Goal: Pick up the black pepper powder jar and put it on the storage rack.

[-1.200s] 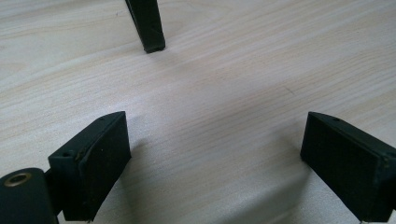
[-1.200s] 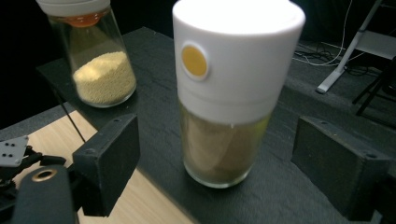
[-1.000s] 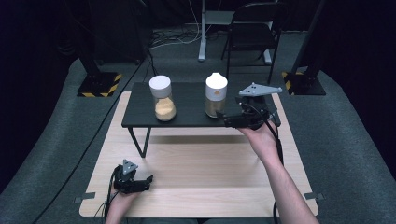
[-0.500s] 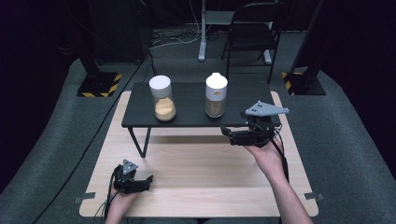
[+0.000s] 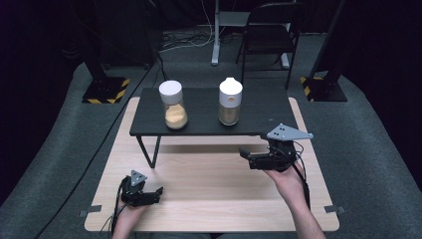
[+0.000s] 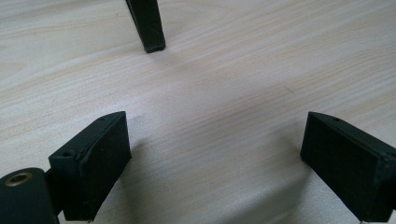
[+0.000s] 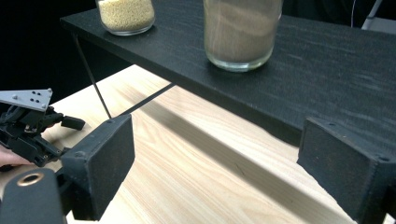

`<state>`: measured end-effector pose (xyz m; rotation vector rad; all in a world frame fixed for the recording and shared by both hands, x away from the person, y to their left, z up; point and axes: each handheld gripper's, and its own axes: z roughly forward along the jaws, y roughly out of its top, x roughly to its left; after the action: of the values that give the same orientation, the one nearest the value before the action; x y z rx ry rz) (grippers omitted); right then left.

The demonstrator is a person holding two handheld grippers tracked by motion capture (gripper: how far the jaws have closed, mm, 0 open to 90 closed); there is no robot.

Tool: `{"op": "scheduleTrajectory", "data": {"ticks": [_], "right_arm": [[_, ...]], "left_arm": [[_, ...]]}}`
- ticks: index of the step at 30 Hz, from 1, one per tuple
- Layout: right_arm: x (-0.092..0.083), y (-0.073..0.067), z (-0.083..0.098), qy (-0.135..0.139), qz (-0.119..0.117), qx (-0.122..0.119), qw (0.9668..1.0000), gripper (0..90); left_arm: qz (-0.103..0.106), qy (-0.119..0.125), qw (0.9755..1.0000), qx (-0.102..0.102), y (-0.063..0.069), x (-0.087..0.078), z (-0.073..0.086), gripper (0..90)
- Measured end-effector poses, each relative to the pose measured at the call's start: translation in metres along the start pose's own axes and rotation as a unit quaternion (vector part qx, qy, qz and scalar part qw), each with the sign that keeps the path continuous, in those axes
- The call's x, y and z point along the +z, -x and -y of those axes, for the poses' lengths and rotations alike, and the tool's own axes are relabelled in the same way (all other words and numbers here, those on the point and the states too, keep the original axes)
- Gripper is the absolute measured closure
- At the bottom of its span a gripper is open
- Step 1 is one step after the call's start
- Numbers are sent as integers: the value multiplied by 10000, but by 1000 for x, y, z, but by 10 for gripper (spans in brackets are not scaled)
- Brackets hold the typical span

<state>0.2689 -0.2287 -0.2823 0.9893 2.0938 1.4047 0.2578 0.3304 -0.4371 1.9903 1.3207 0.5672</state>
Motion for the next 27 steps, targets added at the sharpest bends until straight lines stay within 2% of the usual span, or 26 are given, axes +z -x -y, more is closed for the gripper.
{"op": "scheduleTrajectory", "data": {"ticks": [6, 27], "right_arm": [[-2, -2, 11, -50, 89, -5, 9999, 98], [-10, -10, 50, -57, 180, 90, 9998, 55]], "left_arm": [[7, -2, 10000, 3, 0, 0, 0, 75], [3, 0, 10000, -1, 0, 1, -1, 72]]}}
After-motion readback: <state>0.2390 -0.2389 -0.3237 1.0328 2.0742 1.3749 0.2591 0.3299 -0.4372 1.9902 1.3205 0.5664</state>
